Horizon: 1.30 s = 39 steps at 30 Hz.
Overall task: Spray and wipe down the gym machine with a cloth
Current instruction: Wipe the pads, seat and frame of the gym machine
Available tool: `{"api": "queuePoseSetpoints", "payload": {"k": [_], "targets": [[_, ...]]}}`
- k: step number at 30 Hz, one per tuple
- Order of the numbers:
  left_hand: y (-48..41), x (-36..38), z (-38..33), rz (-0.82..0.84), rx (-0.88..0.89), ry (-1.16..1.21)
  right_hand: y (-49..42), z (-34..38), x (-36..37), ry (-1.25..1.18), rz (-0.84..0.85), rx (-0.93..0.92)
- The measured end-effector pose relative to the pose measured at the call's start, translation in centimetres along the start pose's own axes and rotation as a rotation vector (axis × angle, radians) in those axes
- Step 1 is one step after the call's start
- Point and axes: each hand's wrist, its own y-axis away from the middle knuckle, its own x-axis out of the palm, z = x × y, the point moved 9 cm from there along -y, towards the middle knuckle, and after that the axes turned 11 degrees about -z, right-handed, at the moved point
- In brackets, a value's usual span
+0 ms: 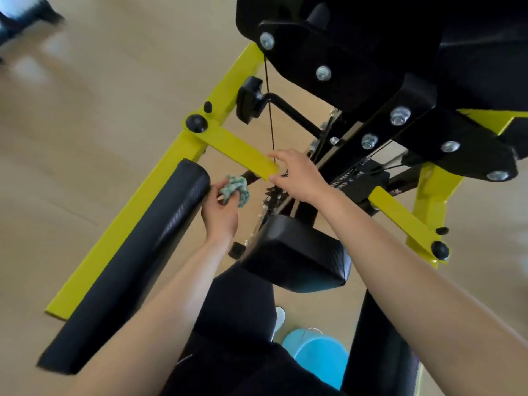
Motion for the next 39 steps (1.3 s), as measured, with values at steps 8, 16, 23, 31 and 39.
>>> {"api": "queuePoseSetpoints", "payload": {"k": [8,16,23,31,39], "targets": [[-3.3,4.1,2.1,0.098,0.083,-0.154,-1.3,1.0,1.9,-0.156,0.027,-0.007],[-5.1,4.0,3.7,0.033,0.110,-0.343,-1.3,0.7,1.7,-0.183,0.022,0.011],[-3.2,5.4,1.8,0.161,0.257,-0.233,-1.5,0.4,1.8,-0.202,0.003,0.023],[-4.8,6.2,2.7,0.131,0.272,-0.314,-1.5,0.1,2.0,-0.237,0.015,0.032],[-6.7,6.8,3.9,0.194,0.322,-0.439,-1.6,-0.2,2.2,-0.249,0.030,0.039]]}}
